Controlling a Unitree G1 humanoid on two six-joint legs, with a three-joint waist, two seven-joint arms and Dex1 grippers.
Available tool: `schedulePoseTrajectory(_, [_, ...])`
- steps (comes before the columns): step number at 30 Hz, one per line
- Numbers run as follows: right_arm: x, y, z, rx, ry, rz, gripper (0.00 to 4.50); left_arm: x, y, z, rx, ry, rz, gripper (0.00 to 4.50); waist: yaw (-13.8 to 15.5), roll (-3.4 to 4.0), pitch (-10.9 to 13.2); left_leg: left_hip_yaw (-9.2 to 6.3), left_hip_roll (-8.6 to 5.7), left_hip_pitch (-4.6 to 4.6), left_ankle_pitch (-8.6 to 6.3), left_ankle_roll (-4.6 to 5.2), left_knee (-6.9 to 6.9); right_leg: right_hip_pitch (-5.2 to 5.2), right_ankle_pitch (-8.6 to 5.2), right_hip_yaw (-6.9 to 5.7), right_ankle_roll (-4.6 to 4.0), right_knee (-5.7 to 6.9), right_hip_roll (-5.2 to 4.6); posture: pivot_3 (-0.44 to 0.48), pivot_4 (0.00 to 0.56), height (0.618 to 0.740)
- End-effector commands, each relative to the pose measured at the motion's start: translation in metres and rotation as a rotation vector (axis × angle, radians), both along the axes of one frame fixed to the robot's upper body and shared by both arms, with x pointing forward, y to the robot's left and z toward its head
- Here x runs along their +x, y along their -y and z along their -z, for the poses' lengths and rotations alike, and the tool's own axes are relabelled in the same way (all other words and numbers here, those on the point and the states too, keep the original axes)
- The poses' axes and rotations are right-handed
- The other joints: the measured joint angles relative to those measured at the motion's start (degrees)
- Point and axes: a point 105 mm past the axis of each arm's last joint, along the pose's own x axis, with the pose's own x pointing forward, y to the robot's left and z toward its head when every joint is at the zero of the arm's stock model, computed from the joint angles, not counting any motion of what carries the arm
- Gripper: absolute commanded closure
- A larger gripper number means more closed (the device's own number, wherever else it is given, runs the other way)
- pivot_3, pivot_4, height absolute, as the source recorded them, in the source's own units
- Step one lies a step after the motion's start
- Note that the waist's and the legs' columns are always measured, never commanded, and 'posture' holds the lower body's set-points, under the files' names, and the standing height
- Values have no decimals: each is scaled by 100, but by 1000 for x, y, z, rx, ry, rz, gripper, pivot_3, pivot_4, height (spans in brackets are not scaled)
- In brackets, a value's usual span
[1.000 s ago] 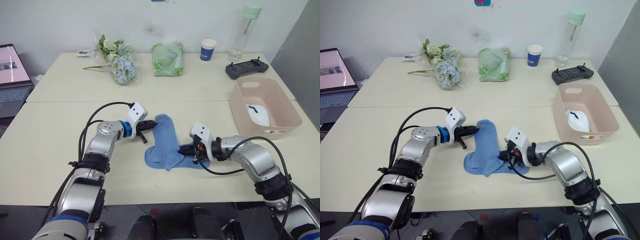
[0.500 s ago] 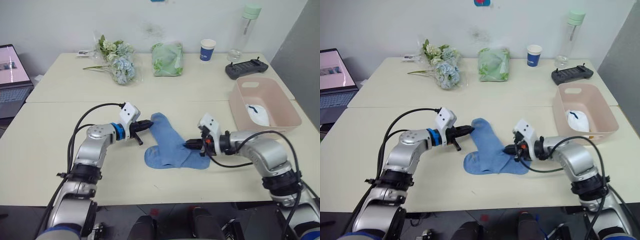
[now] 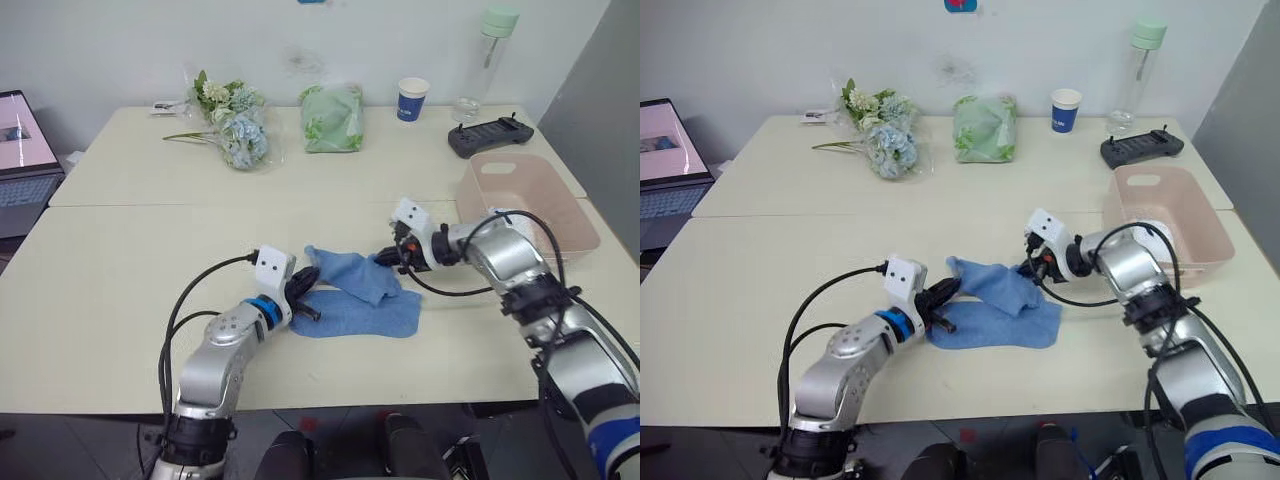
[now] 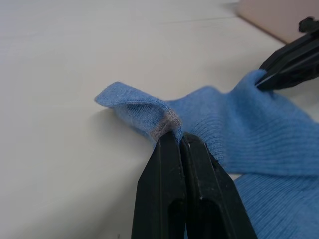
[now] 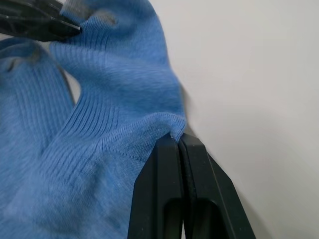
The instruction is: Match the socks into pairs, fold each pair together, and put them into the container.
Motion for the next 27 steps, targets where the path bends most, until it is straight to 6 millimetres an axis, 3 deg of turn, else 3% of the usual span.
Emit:
schedulePoseTrajectory(1, [7, -8, -14, 21, 69, -34, 4466, -1, -17, -12, 12, 82, -131, 4500, 8, 1, -1, 2, 0, 0, 0, 0, 0, 1, 0, 2, 0, -1, 0, 0, 150, 740])
schedulePoseTrajectory(10, [15, -8, -18, -21, 220, -70, 4466, 9, -18, -2, -47, 41, -177, 4500, 64, 1, 0, -1, -9, -15, 0, -1, 3, 1, 0, -5, 0, -18, -9, 0, 150, 740])
schedulePoseTrajectory(12, [15, -7, -19, -13, 231, -70, 4033, 10, -18, -3, -62, 37, -174, 4500, 53, 0, 0, -1, -7, -14, 0, -2, 2, -1, 0, -5, 0, -16, -9, 0, 150, 740])
schedulePoseTrajectory(15, [14, 2, -31, 13, 299, -33, 3095, 8, -29, -12, -91, 34, -150, 3865, 48, 0, 0, -1, -4, -14, 1, -2, 1, -2, 0, -6, 0, -15, -7, 0, 150, 740])
schedulePoseTrajectory(18, [2, 4, -40, 123, 311, -21, 2037, 6, -54, -17, -25, 54, -163, 3005, 42, 0, 0, -2, -4, -15, 0, -2, 1, -4, 0, -6, 0, -13, -7, 0, 150, 740])
schedulePoseTrajectory(22, [-24, 5, -36, 150, 355, -105, 1990, -1, -71, -26, 128, 106, -33, 1747, 47, 1, -1, -2, -3, -14, 0, -2, -2, -3, 0, -6, 0, -14, -5, 0, 150, 740])
schedulePoseTrajectory(24, [-43, 5, -33, 157, 349, -157, 1990, -9, -75, -33, 278, 166, 137, 1170, 48, 1, 0, -2, -6, -15, 0, -2, -2, -2, 0, -5, 0, -17, -6, 0, 150, 740])
schedulePoseTrajectory(27, [-69, 7, -17, 39, 380, -291, 1990, -17, -77, -34, 476, 227, 391, 1170, 66, 7, 2, -4, -4, -16, 0, -2, -6, -2, -1, -11, -1, -20, -5, 0, 150, 740])
